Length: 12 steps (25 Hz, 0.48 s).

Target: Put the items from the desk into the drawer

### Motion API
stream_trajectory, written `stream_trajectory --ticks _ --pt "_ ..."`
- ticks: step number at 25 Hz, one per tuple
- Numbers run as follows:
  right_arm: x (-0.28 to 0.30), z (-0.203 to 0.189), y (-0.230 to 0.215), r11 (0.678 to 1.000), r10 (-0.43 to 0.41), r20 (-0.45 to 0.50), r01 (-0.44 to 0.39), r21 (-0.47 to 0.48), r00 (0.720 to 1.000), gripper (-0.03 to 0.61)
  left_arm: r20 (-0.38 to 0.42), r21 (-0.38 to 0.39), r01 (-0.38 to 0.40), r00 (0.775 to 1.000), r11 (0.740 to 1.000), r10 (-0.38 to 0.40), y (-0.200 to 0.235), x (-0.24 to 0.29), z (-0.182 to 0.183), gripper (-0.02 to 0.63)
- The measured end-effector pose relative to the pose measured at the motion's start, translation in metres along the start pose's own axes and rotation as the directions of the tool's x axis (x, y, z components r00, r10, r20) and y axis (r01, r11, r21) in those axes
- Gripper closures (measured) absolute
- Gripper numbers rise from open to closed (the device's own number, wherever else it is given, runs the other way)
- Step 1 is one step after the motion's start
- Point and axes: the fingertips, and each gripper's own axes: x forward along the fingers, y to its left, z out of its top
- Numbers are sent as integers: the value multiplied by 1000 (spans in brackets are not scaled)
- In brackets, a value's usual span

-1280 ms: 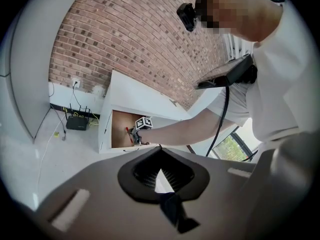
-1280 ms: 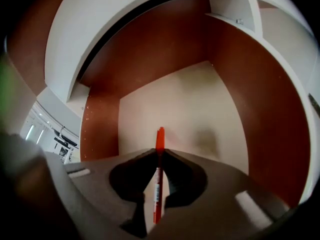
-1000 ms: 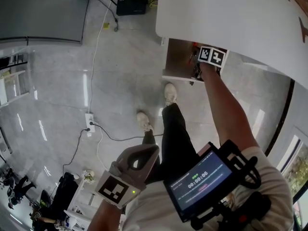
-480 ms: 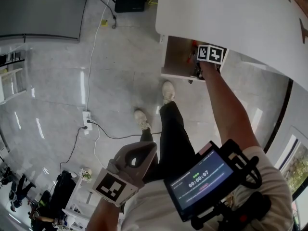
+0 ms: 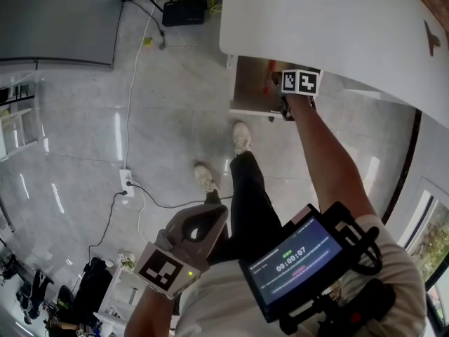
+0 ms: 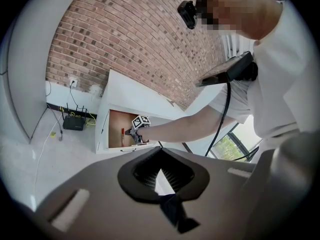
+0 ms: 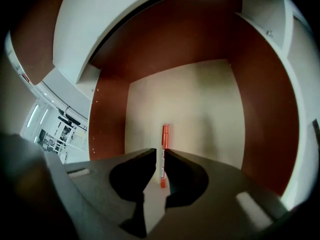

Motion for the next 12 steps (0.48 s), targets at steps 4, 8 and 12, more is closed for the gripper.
stream_trajectory --ticks 4,8,12 --pt "-25 2 5 1000 -9 19 10 -8 1000 526 9 32 22 1000 999 -22 -10 -10 4 606" --pt "-55 0 14 1000 -17 43 18 -14 999 526 25 55 40 999 998 -42 -22 -26 7 606" --pt "-93 -13 31 999 -24 61 26 -28 998 526 70 73 49 996 996 -54 -34 -49 16 606"
